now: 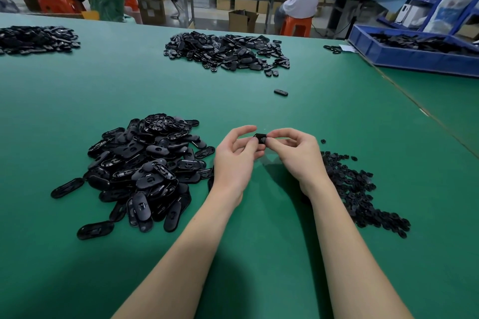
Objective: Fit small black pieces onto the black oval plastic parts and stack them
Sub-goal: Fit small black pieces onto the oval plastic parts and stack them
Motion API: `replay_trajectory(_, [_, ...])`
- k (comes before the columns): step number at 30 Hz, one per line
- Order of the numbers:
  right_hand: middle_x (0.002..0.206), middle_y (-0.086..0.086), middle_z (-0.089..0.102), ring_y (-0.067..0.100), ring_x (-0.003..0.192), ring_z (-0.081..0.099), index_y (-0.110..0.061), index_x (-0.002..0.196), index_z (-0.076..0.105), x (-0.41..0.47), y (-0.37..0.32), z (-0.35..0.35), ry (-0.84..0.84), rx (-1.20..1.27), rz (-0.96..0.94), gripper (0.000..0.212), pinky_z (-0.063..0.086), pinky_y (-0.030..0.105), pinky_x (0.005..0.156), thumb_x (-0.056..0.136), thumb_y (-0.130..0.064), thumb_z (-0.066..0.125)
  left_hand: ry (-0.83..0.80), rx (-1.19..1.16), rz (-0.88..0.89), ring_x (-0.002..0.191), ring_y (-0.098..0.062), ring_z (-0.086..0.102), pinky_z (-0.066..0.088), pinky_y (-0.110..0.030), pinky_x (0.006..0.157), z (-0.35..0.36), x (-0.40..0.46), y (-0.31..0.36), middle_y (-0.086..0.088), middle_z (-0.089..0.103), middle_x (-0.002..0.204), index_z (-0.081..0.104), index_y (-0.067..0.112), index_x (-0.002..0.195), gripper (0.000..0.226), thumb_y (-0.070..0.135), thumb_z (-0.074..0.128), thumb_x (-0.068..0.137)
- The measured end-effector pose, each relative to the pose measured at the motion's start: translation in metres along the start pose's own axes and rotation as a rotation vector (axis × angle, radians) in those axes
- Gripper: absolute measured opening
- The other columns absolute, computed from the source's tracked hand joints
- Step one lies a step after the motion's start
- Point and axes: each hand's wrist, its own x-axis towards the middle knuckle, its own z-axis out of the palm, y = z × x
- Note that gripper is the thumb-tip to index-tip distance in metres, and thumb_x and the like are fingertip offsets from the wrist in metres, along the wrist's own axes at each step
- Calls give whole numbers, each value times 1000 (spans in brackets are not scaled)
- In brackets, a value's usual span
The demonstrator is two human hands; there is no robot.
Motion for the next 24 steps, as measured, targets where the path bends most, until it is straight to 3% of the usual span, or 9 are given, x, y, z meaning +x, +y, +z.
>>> replay_trajectory(5, [75,-7,77,4,75,68,-23,80,78,-1,-1,6,28,58,6,8,49,20,72,84,-17,80,17,-36,-12,79,-11,73,56,-17,73,1,0,2,3,76,76,74,13,102,25,-3,55,98])
replay_trajectory(15, [72,-12,76,-4,67,65,-21,78,79,-1,0,11,68,122,17,10,46,8,62,84,-13,80,26,-84,-33,80,-15,75,56,-17,71,0,1,2,-3,78,84,73,8,101,18,-4,60,96])
replay_trajectory(24, [76,-5,77,4,72,67,-22,78,78,-2,-8,6,33,56,27,8,49,18,70,82,-17,83,-12,-17,1,70,-8,71,55,-17,68,-3,2,1,1,77,77,73,11,100,19,-3,60,96])
